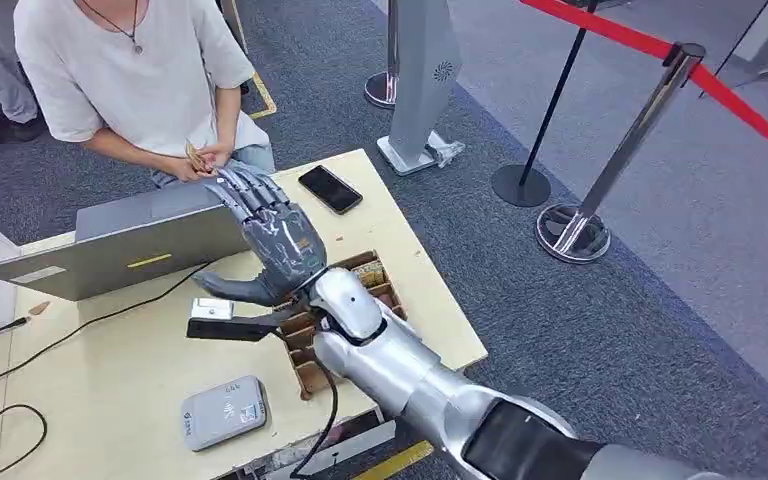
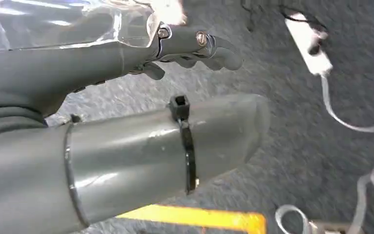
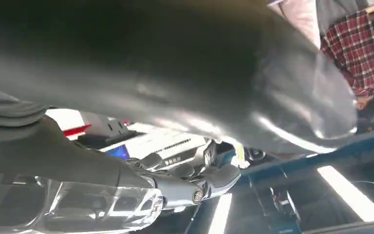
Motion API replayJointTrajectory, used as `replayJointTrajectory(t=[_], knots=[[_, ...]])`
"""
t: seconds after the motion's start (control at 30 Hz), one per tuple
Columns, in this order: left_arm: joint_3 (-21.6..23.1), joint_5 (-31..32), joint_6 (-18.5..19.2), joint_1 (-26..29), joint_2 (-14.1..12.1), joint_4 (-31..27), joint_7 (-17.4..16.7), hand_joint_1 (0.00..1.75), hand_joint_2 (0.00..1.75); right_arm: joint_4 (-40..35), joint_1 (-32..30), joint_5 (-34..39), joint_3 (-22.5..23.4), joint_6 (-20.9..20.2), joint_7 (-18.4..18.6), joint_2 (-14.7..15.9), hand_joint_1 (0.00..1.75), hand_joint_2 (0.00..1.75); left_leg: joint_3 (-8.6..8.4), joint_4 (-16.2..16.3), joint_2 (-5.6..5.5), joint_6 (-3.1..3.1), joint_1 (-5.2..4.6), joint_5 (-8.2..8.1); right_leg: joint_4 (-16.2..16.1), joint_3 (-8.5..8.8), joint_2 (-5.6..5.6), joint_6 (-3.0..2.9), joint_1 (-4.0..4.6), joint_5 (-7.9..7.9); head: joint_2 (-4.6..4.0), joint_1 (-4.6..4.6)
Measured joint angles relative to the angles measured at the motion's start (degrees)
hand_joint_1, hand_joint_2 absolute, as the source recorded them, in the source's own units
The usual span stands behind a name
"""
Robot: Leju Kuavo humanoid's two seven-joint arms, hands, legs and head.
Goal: Pass the card to the sensor for recognition and then transmit it.
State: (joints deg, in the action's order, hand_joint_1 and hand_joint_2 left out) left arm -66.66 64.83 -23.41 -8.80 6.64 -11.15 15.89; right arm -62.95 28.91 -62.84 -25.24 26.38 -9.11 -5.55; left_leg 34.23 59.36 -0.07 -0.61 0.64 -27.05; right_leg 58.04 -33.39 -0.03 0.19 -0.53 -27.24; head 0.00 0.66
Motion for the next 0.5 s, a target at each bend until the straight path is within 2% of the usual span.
replayJointTrajectory(t=[0.17,0.37,0.5], knots=[[-0.1,-0.3,-0.7,2.3,0.3,0.0,0.1,0.0,0.0,-4.0,-2.5,0.3,0.0,-0.5,-0.2,1.9,0.0,0.0,0.02,0.0,0.0,-0.02,0.0,-0.03,0.0,-0.02,-0.01,0.01,0.0,0.0,0.0,0.0],[-0.1,0.1,-3.3,3.9,1.0,0.0,-5.1,0.0,0.0,-7.9,-6.1,1.2,-0.1,-0.4,-1.0,4.0,0.0,0.0,0.02,0.0,-0.01,-0.02,0.0,-0.03,0.0,0.0,-0.01,0.01,0.0,0.0,0.0,0.0],[-0.1,0.4,-3.9,4.6,1.5,0.0,-6.1,0.0,0.0,-9.5,-7.9,1.2,-0.2,-0.4,-1.2,5.4,0.0,0.0,0.03,0.0,-0.01,-0.02,-0.01,-0.03,0.0,-0.01,-0.02,0.01,0.0,0.0,0.0,0.0]])
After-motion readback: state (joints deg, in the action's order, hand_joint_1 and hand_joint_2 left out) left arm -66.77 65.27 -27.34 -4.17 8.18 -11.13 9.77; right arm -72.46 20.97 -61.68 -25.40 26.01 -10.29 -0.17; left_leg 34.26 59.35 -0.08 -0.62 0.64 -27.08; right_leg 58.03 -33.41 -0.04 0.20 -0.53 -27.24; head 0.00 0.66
